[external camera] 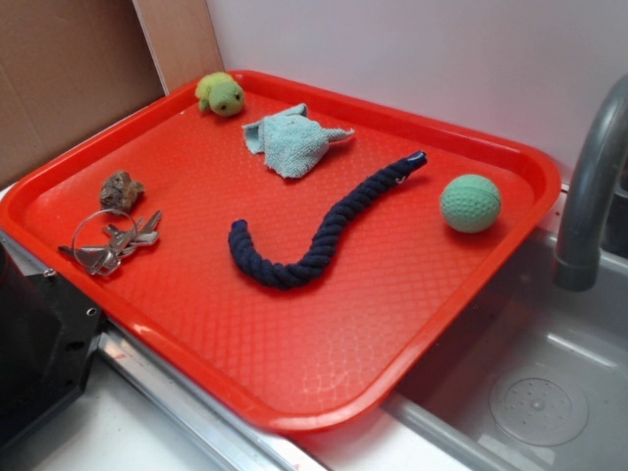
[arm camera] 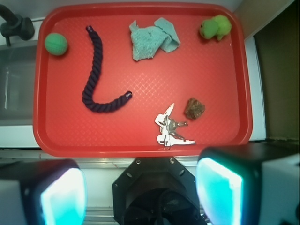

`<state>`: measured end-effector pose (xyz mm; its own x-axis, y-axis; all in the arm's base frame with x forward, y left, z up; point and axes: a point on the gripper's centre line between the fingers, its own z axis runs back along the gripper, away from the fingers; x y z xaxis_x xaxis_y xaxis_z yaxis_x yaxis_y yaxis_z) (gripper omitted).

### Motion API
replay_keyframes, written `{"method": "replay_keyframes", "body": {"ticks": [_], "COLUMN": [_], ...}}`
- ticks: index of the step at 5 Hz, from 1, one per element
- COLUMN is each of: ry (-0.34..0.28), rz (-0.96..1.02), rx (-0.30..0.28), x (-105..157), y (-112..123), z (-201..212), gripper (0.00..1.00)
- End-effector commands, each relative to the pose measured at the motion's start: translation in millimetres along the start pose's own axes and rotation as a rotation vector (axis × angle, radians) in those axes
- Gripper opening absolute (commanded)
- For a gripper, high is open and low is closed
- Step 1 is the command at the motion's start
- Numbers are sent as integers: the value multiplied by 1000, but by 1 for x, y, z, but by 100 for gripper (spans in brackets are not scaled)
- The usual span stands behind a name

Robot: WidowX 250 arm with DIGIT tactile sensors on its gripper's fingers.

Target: Grab the blue cloth.

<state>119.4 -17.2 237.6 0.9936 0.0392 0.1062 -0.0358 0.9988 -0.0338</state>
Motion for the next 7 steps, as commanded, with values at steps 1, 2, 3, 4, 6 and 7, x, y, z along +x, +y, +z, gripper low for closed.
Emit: {"method": "replay_keyframes", "body": {"ticks": [1, 2, 3, 4, 6, 7], "ry": [-104, -183, -171, -89, -111, -97], "rz": [378, 392, 374, 396, 374, 350], "rx": [-15, -95, -67, 11, -8, -3], "x": [85, 129, 157, 167, 162, 155], "y": [37, 37, 44, 59, 62, 62], "z": [-81, -105, -149, -195, -208, -212], "gripper": [100, 100, 100, 100, 100, 0]}}
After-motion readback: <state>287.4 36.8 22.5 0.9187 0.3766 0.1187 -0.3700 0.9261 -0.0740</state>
